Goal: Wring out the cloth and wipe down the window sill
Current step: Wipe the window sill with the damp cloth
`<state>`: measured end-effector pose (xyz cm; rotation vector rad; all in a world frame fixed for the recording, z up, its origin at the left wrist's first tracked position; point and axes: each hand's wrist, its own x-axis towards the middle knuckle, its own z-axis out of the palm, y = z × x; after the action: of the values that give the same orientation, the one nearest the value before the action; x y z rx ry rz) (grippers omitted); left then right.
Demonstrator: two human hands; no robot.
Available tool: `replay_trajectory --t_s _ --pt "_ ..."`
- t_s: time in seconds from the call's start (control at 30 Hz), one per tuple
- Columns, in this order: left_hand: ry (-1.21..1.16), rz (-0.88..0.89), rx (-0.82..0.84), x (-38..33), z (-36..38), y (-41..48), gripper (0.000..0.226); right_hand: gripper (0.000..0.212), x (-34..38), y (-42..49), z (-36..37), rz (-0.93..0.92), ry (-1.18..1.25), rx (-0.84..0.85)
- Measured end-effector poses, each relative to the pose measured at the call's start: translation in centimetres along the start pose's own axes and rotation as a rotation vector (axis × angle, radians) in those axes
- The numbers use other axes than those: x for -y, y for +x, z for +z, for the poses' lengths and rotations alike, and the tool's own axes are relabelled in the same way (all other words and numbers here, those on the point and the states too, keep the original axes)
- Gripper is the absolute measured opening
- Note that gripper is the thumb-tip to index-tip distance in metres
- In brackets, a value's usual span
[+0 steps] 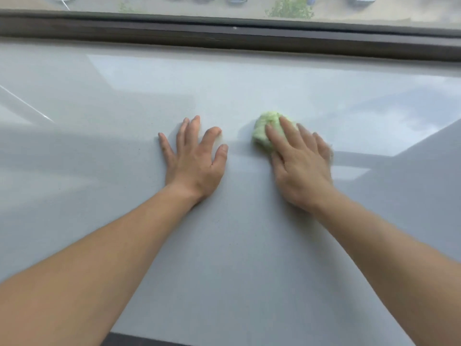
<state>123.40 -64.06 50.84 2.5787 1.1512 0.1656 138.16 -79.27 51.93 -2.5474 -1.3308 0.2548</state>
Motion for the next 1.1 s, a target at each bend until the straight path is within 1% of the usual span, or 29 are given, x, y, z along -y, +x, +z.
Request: replay_trajectory --t_s 0.07,0.13,0.17,0.23,0.27,0.3,0.33,0.37,0.47,0.53,0.57,0.6,0.7,0.73,0.77,0.8,0.87,0.93,0.97,1.0,1.03,1.1 --pt "-0.044 0.020 -0.016 0.1 -0.2 -0.2 0.042 0.052 0.7 -5.7 0.2 -0.195 -0.028 0.084" --pt "-0.044 0.068 -0.033 0.1 -0.5 -0.9 0.041 0.052 -0.7 -8.0 -0.5 -0.275 -0.042 0.150" --pt "-0.035 0.101 -0.047 0.0 -0.6 -1.6 0.041 0.052 -1.7 -7.6 -0.9 -0.245 -0.045 0.142" --pt "-0.050 0.150 -0.054 -0.5 -0.7 -3.7 0.043 0.052 -3.1 -6.2 -1.3 -0.053 -0.030 0.077" --pt "-0.076 0.157 -0.049 -0.8 -0.7 -5.2 0.044 0.051 -3.1 -5.9 -1.2 0.055 -0.009 0.046" --pt "-0.105 0.156 -0.043 -1.2 -0.6 -6.7 0.045 0.052 -2.4 -6.1 -0.9 0.123 0.009 0.016" --pt "-0.132 0.154 -0.039 -1.6 -0.5 -8.2 0.047 0.053 -1.3 -7.1 -0.5 0.146 0.003 -0.003" --pt "-0.154 0.155 -0.034 -1.9 -0.4 -9.6 0.051 0.055 -0.1 -8.8 0.0 0.122 -0.015 -0.009" --pt "-0.210 0.158 0.025 -2.4 -0.2 -12.8 0.061 0.058 2.5 -16.6 1.1 -0.112 -0.042 0.053" --pt "-0.172 0.176 0.076 -2.2 -0.2 -13.7 0.066 0.058 1.6 -19.3 0.7 -0.246 -0.060 0.133" --pt "-0.122 0.193 0.094 -2.2 -0.1 -13.9 0.066 0.059 0.4 -19.3 0.4 -0.268 -0.082 0.144" --pt "-0.065 0.207 0.109 -2.2 0.0 -13.9 0.066 0.059 -0.6 -18.8 0.1 -0.226 -0.097 0.141" --pt "0.081 0.221 0.144 -2.4 0.3 -13.8 0.065 0.056 -1.0 -17.6 -0.2 0.102 -0.023 0.031" --pt "0.107 0.222 0.149 -2.4 0.5 -13.9 0.064 0.056 0.0 -18.2 0.1 0.163 -0.019 -0.006" --pt "0.124 0.223 0.154 -2.4 0.5 -13.9 0.064 0.057 1.1 -19.6 0.4 0.162 -0.033 -0.028" --pt "0.135 0.225 0.160 -2.4 0.6 -14.0 0.064 0.058 2.1 -21.4 0.9 0.106 -0.048 -0.022" --pt "0.155 0.230 0.164 -2.4 0.5 -13.9 0.063 0.059 3.0 -25.4 1.4 -0.078 -0.067 0.035" --pt "0.169 0.230 0.168 -2.4 0.5 -13.9 0.062 0.061 1.5 -27.1 0.7 -0.234 -0.082 0.125" --pt "0.175 0.230 0.171 -2.4 0.5 -13.9 0.062 0.062 0.1 -26.9 0.3 -0.266 -0.103 0.146" --pt "0.181 0.230 0.174 -2.5 0.5 -13.9 0.061 0.061 -1.3 -26.4 0.0 -0.241 -0.116 0.148" --pt "0.188 0.228 0.179 -2.5 0.4 -14.0 0.061 0.060 -2.6 -25.5 -0.3 -0.156 -0.106 0.128" --pt "0.191 0.215 0.183 -2.8 0.3 -14.1 0.060 0.056 -4.2 -23.7 -1.0 0.106 -0.054 0.028"
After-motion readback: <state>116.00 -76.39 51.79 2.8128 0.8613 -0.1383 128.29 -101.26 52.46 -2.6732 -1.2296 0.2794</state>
